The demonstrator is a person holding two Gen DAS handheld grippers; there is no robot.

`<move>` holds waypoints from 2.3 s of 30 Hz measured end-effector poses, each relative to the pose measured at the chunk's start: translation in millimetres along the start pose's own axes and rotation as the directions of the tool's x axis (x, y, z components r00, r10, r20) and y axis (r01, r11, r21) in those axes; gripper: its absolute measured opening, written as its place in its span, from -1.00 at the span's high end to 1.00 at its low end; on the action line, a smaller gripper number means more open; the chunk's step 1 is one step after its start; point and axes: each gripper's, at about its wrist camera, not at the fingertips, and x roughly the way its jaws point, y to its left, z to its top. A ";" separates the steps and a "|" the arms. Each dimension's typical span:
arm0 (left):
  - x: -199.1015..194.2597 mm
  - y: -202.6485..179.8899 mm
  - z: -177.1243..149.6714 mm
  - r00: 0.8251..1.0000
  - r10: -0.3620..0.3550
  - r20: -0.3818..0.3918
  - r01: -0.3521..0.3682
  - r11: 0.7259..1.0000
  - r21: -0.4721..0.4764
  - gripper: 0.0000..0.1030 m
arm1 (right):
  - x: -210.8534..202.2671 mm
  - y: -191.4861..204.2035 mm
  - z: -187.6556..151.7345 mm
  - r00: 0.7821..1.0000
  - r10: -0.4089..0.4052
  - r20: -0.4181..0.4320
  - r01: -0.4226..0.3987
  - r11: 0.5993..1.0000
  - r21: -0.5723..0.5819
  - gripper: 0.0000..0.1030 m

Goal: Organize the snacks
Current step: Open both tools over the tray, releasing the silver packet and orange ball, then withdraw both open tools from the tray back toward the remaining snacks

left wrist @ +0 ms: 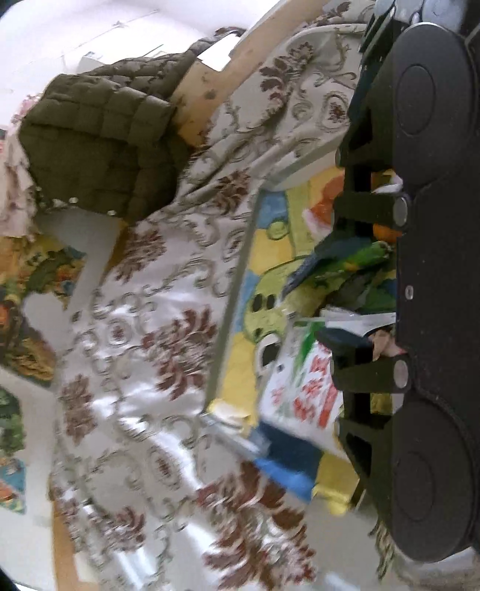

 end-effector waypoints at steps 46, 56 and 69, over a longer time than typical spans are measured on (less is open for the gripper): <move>-212.8 -43.7 -73.3 0.940 0.241 0.240 -0.270 0.958 0.095 -0.99 | -189.8 -8.8 -49.0 0.984 -0.042 0.172 0.013 0.986 0.166 -1.00; -228.7 -44.9 -96.6 0.950 0.266 0.162 -0.289 0.947 0.142 -0.99 | -204.7 1.4 -72.3 0.995 -0.057 0.086 0.041 0.983 0.177 -1.00; -239.5 -50.9 -115.4 0.947 0.298 0.118 -0.317 0.923 0.220 -0.99 | -215.1 4.3 -92.4 0.998 -0.067 -0.007 0.067 0.971 0.230 -1.00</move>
